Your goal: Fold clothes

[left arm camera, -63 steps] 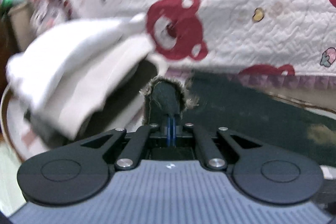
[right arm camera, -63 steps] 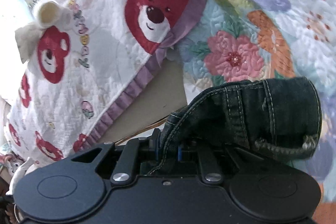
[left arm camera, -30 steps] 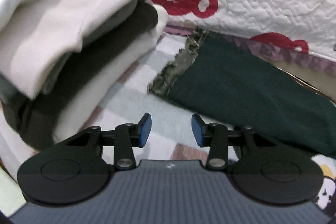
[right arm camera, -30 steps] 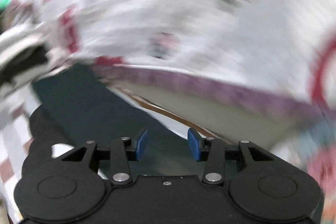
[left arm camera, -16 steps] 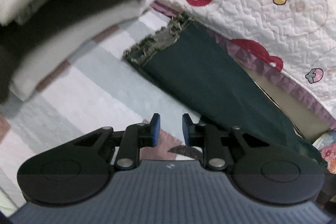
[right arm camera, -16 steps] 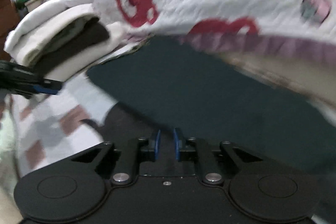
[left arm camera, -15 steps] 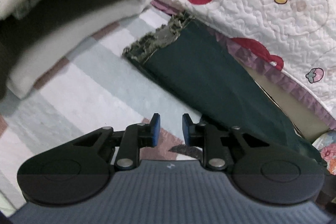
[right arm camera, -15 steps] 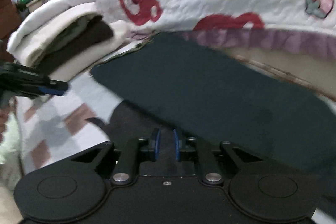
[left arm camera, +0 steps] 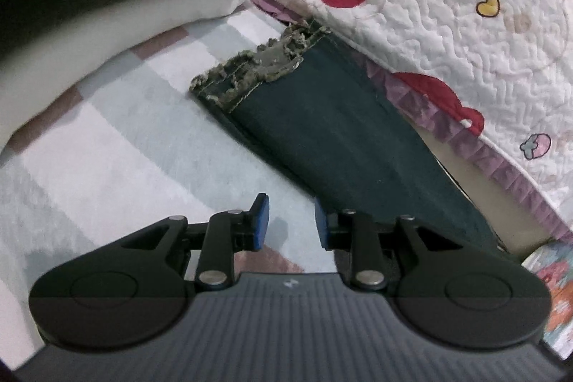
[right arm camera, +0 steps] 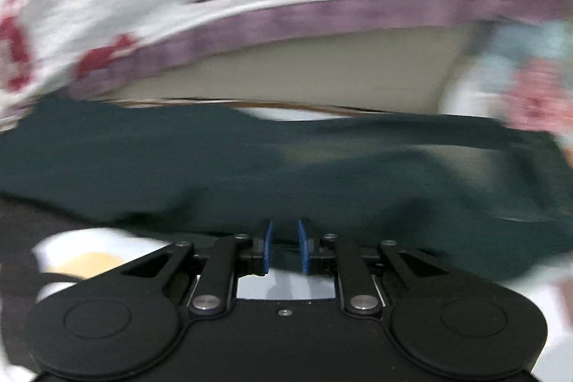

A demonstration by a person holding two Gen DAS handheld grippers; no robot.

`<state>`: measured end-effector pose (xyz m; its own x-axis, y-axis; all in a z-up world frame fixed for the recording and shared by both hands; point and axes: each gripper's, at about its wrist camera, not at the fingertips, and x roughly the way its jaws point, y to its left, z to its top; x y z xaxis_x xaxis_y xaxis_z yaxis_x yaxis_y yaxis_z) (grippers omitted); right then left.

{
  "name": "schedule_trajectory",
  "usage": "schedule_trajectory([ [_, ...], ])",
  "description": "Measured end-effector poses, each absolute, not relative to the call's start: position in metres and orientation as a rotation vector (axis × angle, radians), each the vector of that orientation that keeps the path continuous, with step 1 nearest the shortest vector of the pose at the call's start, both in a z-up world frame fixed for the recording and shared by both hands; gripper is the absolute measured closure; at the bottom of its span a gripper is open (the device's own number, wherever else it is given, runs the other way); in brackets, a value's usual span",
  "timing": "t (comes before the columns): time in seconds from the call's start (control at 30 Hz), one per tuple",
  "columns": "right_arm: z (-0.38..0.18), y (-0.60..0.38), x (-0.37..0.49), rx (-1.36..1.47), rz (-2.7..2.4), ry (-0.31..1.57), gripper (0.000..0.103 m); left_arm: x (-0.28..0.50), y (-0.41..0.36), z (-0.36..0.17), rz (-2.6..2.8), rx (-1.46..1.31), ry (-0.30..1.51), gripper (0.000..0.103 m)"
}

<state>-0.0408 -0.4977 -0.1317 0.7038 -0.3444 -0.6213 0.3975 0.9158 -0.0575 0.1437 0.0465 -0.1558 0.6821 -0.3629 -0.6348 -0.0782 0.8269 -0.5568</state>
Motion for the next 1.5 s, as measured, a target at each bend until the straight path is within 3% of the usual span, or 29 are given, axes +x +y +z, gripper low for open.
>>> schedule_trajectory([
  [0.17,-0.128,-0.538,-0.077,0.126,-0.511,0.663,0.079,0.145,0.05,-0.155,-0.18,-0.65,0.773,0.074],
  [0.27,-0.133,-0.537,-0.086,0.122,-0.548,0.656,0.063,0.153,0.046,-0.157,-0.196,-0.684,0.774,0.071],
  [0.37,-0.141,-0.543,-0.079,0.172,-0.609,0.662,0.063,0.164,0.041,-0.158,-0.217,-0.683,0.775,0.069],
  [0.43,-0.147,-0.55,-0.072,0.211,-0.656,0.673,0.062,0.172,0.038,-0.16,-0.22,-0.684,0.776,0.062],
  [0.57,-0.159,-0.564,-0.058,0.289,-0.751,0.692,0.053,0.194,0.036,-0.169,-0.216,-0.739,0.811,0.061],
  [0.63,-0.149,-0.569,-0.063,0.328,-0.773,0.625,0.055,0.195,0.036,-0.169,-0.236,-0.758,0.795,0.061],
  [0.7,-0.138,-0.575,-0.069,0.366,-0.792,0.548,0.088,0.191,0.035,-0.168,-0.237,-0.759,0.78,0.061],
  [0.8,-0.127,-0.576,-0.069,0.329,-0.787,0.548,0.088,0.189,0.034,-0.168,-0.236,-0.763,0.773,0.062],
  [0.97,-0.155,-0.578,-0.07,0.366,-0.845,0.656,0.087,0.193,0.033,-0.172,-0.243,-0.772,0.779,0.061],
  [1.27,-0.142,-0.579,-0.082,0.404,-0.793,0.595,0.082,0.198,0.04,-0.186,-0.234,-0.821,0.774,0.061],
  [1.37,-0.145,-0.579,-0.086,0.425,-0.75,0.589,0.082,0.199,0.039,-0.184,-0.25,-0.805,0.766,0.065],
  [1.4,-0.147,-0.579,-0.086,0.434,-0.739,0.585,0.081,0.2,0.039,-0.183,-0.257,-0.794,0.768,0.07],
  [1.43,-0.149,-0.579,-0.084,0.436,-0.721,0.588,0.08,0.2,0.038,-0.182,-0.263,-0.784,0.769,0.083],
  [1.5,-0.152,-0.577,-0.078,0.425,-0.69,0.6,0.073,0.2,0.037,-0.181,-0.272,-0.772,0.77,0.087],
])
